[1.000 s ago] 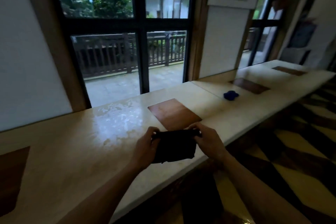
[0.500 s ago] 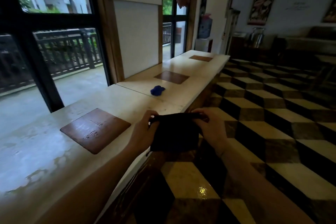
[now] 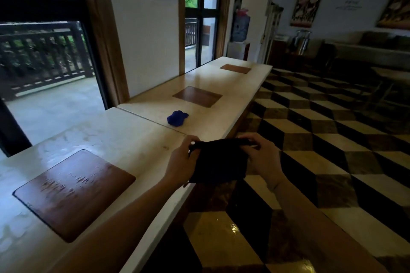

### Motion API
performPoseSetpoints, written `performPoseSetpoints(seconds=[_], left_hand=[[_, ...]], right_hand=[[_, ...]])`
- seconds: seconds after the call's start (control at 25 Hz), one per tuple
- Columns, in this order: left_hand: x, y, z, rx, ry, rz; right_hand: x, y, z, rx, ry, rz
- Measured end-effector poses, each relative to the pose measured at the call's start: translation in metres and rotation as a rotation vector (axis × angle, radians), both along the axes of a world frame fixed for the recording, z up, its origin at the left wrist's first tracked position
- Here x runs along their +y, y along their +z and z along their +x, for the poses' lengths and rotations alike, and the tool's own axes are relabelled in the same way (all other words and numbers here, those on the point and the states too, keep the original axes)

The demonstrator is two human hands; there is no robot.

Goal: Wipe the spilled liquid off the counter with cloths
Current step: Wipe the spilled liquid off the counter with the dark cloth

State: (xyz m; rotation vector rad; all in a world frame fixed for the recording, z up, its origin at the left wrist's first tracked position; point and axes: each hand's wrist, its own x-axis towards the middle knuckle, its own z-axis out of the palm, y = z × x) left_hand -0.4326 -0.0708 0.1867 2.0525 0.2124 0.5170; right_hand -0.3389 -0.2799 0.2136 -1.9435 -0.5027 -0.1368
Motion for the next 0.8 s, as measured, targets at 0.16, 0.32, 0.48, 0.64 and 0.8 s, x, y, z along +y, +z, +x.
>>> performPoseSetpoints(seconds=[0.16,0.32,0.48,0.64,0.8], left_hand=[[0.014,-0.001,0.077,0.04,-0.019,-0.027],[0.011,-0.007,0.162,0.043,-0.051,-0.042],[-0.002,-0.018,0.246,0.013,-0.021,-0.039],[-0.021,-0.02,0.327,0.022,0.071,-0.03],[-0.026,-0.023,0.383,0.045,0.184,-0.062]], right_hand=[[0.01,-0.005,0.064,0.09,-0.053,0.063],[0.003,-0.008,0.144,0.107,-0.073,0.054],[-0.006,-0.021,0.238,0.118,-0.052,0.09],[-0.018,-0.023,0.334,0.164,0.021,0.095],[-0.007,-0.025,0.409,0.25,0.127,0.115]])
